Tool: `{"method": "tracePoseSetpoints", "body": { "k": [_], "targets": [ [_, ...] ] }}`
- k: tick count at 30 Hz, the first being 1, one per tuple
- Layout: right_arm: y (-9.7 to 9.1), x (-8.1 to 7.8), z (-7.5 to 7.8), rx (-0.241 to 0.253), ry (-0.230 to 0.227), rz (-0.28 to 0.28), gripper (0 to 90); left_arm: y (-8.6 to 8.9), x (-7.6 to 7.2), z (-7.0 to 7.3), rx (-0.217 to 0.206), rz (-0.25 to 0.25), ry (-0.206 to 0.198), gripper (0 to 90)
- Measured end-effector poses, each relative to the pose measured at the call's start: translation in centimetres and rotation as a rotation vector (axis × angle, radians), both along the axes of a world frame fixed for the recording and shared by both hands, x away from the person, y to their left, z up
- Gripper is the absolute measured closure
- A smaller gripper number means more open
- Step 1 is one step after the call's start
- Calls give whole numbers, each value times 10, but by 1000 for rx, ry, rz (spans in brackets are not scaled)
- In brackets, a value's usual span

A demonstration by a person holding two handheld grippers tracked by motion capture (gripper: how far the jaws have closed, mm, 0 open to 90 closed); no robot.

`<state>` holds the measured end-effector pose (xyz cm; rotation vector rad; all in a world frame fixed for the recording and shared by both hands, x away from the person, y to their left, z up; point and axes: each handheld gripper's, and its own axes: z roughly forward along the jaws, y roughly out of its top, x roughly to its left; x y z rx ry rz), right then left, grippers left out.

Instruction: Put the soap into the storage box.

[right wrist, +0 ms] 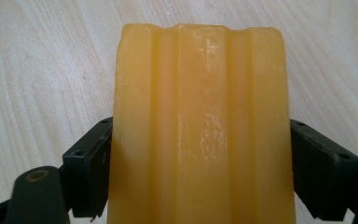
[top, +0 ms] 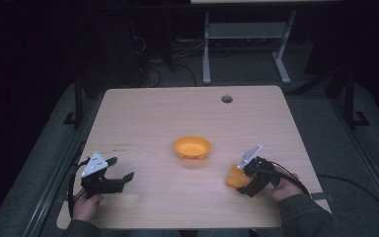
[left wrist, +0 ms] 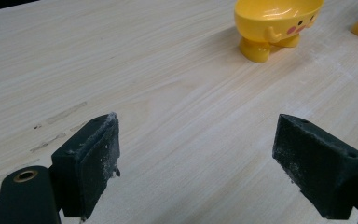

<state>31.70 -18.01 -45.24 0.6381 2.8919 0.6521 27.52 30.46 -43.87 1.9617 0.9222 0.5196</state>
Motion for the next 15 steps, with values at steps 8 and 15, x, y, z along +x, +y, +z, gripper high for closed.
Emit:
{"method": "tracePoseSetpoints", "body": {
  "k": [8,15],
  "targets": [
    [1,-1,0,-7,-7,13,200,0,0,0,-6,2,2,141],
    [1,0,0,-6,-9,23,204,0,0,0,-9,3,1,141]
  ]
}}
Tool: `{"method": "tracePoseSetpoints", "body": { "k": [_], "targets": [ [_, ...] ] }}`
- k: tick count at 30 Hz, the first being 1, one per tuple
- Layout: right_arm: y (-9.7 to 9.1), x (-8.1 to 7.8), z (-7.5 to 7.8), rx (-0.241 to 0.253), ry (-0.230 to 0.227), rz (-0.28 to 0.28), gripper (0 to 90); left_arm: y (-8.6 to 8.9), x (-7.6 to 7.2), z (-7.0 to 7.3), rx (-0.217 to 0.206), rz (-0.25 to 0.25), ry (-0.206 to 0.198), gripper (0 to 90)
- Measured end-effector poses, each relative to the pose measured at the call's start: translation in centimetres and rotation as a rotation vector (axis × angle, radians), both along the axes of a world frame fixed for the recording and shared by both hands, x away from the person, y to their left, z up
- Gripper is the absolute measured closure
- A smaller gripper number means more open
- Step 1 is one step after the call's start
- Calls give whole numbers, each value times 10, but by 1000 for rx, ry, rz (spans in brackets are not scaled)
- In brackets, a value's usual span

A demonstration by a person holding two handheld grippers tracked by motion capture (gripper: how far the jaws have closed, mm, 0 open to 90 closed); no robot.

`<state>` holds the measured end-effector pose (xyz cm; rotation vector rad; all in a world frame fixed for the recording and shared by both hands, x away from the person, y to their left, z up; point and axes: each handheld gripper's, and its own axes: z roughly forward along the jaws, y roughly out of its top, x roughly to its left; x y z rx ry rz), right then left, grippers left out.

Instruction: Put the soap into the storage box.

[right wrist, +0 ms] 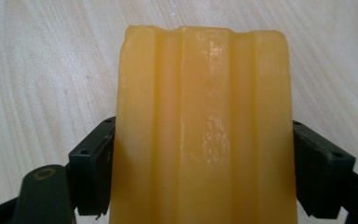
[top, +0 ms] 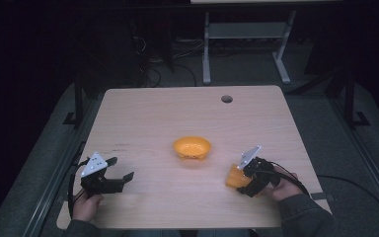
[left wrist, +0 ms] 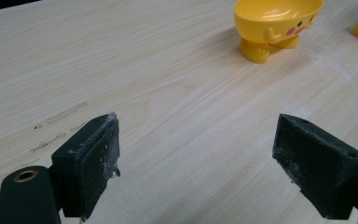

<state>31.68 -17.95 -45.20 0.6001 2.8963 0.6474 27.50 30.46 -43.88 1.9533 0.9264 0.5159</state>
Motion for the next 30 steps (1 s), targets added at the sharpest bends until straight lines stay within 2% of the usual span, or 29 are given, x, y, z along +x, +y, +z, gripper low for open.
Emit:
{"method": "tracePoseSetpoints", "body": {
  "k": [6,7,10,17,24,30],
  "targets": [
    [0,0,2,-3,3,0,206,0,0,0,6,-6,-2,141],
    [-1,-1,5,21,-1,-1,206,0,0,0,-2,0,0,141],
    [-1,0,13,40,-13,-3,206,0,0,0,-3,1,1,141],
    [3,2,24,29,-35,12,206,1,0,0,-9,3,0,141],
    [7,8,29,46,-20,21,206,1,0,0,-7,2,3,141],
    [11,12,31,34,-23,28,206,2,0,1,-5,4,5,141]
  ]
}}
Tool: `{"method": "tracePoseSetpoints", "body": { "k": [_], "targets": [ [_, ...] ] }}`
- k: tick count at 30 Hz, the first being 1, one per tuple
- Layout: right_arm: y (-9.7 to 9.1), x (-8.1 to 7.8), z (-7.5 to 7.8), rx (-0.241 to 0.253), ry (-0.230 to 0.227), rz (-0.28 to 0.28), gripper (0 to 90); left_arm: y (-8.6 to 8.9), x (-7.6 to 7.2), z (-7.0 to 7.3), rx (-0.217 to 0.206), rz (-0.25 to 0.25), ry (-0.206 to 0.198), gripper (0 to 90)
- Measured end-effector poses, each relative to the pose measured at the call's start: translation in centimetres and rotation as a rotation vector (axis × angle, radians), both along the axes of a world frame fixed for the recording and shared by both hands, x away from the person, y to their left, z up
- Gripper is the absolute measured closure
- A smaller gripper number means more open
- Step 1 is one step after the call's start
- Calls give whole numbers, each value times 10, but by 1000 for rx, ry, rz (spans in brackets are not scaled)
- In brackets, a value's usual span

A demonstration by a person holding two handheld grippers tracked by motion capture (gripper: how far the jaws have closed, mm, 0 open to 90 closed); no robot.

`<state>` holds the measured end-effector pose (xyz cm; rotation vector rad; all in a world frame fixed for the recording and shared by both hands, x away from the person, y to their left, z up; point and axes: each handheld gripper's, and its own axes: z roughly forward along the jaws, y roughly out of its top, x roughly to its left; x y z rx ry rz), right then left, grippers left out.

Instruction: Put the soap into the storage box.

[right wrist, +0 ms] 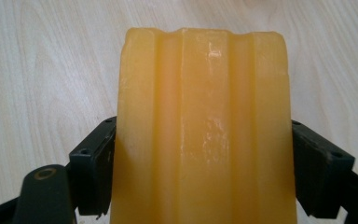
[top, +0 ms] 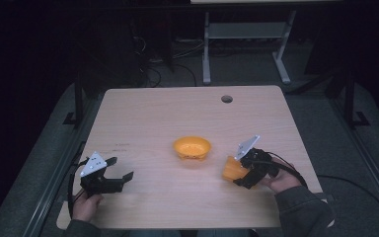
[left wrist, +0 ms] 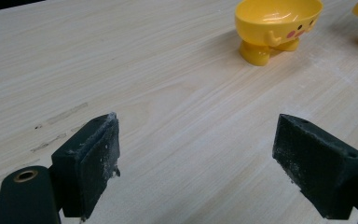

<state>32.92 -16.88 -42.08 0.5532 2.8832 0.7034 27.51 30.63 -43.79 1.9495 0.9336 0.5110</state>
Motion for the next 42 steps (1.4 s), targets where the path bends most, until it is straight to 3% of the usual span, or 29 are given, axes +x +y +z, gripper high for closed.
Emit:
{"method": "tracePoseSetpoints", "body": {
  "k": [17,42],
  "targets": [
    [10,14,15,32,-6,11,207,1,0,0,-8,3,-3,141],
    [29,34,33,18,-26,56,207,1,0,0,-13,5,-6,141]
  ]
}}
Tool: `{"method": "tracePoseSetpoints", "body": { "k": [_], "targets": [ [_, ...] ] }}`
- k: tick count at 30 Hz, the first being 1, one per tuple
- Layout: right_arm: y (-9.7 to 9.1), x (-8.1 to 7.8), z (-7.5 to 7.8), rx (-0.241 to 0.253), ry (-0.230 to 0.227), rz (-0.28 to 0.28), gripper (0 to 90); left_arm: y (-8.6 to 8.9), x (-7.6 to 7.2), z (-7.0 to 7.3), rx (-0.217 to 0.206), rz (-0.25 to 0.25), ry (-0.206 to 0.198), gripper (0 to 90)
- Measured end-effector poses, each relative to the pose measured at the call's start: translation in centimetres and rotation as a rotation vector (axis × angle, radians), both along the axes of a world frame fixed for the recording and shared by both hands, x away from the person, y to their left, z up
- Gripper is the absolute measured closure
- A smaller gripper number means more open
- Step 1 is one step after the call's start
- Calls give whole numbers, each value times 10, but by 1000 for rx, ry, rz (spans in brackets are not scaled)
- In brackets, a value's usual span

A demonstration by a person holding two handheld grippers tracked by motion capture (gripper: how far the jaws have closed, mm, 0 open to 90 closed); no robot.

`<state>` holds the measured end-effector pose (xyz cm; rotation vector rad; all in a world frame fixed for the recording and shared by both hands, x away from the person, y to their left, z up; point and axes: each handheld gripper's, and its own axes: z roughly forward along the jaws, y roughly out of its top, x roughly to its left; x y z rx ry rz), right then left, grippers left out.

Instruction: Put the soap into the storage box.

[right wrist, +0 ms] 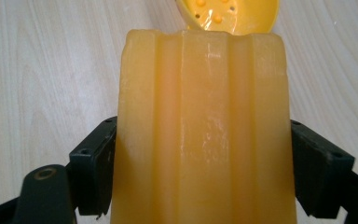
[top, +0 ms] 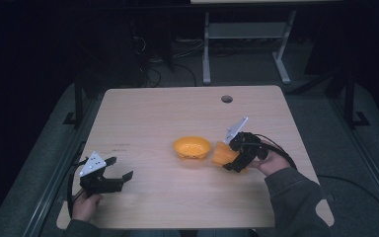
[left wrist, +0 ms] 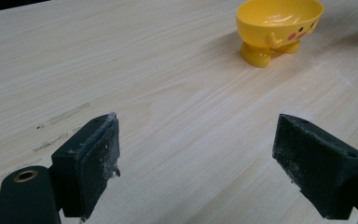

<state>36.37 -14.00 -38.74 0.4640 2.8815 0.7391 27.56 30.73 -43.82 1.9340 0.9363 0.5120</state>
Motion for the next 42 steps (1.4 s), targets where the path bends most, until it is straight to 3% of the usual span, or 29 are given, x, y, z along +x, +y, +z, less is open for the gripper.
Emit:
{"method": "tracePoseSetpoints", "body": {
  "k": [21,32,42],
  "targets": [
    [16,16,14,22,-8,29,207,0,0,0,-5,0,-4,141],
    [21,23,17,22,-14,43,207,0,0,0,-1,-4,-3,141],
    [24,30,12,14,12,46,207,0,0,0,-1,-4,-3,141]
  ]
}}
